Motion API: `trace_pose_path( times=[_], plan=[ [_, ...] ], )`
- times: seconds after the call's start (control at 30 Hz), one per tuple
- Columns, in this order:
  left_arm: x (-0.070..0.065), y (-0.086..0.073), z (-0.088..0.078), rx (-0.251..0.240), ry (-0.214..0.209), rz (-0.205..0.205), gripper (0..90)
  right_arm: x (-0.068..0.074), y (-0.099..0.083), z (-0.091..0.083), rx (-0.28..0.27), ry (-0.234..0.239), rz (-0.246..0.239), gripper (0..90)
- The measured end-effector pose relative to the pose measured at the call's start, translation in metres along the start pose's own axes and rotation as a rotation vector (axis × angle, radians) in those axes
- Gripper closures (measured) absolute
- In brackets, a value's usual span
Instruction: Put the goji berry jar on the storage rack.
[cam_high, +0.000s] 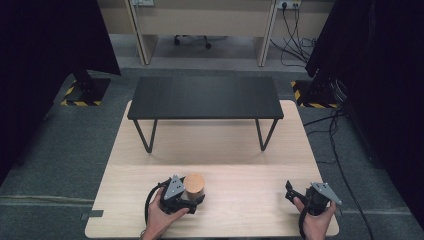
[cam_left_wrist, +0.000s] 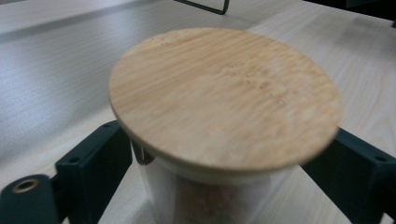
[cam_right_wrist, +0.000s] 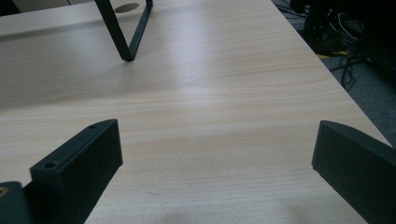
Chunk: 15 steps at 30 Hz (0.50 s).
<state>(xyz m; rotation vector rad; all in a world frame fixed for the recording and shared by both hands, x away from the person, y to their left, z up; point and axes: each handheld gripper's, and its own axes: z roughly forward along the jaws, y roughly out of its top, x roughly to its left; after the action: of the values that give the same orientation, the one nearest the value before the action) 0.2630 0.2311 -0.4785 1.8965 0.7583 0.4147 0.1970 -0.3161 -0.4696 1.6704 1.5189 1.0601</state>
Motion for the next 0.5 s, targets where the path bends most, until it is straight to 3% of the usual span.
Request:
trace_pose_path(
  times=[0.1,0.3,0.5],
  plan=[
    [0.0003,0.0002,0.0013,-0.003,0.001,0.010,24.5,0.0004,-0.0001,-0.0003,0.002,0.005,-0.002,1.7],
    [-0.0018,-0.0001,0.0011,-0.005,0.011,0.020,25.2,0.0003,-0.0004,-0.0005,0.000,0.004,0.001,1.8],
    [0.0033,-0.0029,-0.0009,-0.020,0.007,-0.026,25.3,0.0009,-0.0013,-0.0009,-0.005,0.002,-0.002,1.9]
  ],
)
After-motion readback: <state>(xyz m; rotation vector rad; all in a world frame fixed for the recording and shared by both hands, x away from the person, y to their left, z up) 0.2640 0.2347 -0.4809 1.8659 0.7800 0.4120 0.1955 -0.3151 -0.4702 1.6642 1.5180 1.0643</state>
